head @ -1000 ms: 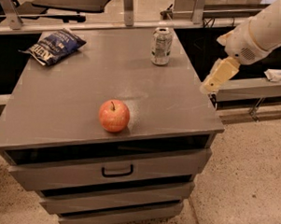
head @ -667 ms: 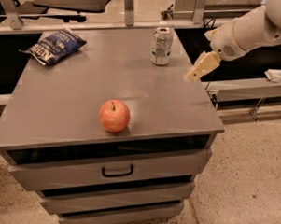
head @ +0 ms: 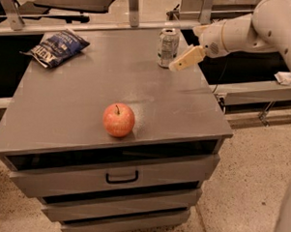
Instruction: Knock 7up can over
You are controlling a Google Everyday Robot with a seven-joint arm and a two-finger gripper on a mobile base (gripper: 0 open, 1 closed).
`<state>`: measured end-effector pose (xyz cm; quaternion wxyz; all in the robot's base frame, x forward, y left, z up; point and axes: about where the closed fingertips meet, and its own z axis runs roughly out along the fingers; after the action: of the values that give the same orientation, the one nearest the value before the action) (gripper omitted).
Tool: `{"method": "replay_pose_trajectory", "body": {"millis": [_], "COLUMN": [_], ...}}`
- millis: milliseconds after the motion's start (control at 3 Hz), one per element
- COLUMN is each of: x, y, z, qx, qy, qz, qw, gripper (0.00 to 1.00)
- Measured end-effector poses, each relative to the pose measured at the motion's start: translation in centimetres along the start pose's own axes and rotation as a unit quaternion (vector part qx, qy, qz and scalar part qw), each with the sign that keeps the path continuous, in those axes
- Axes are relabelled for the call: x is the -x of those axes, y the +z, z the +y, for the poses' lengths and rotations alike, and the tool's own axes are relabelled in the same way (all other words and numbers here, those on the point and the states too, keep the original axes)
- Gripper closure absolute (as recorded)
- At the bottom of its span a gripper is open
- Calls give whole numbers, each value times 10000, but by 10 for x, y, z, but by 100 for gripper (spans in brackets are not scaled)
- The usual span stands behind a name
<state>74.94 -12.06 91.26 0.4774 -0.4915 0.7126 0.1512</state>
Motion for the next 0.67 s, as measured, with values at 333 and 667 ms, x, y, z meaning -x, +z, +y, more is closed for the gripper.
{"method": "replay_pose_trajectory", "body": {"millis": [333, 667], "x": [8, 6], "y": [25, 43], "z": [-6, -4], "qx": [185, 379], "qy": [281, 551], "qz": [-667, -1133], "qw": [9972, 9913], "gripper": [0, 0]}}
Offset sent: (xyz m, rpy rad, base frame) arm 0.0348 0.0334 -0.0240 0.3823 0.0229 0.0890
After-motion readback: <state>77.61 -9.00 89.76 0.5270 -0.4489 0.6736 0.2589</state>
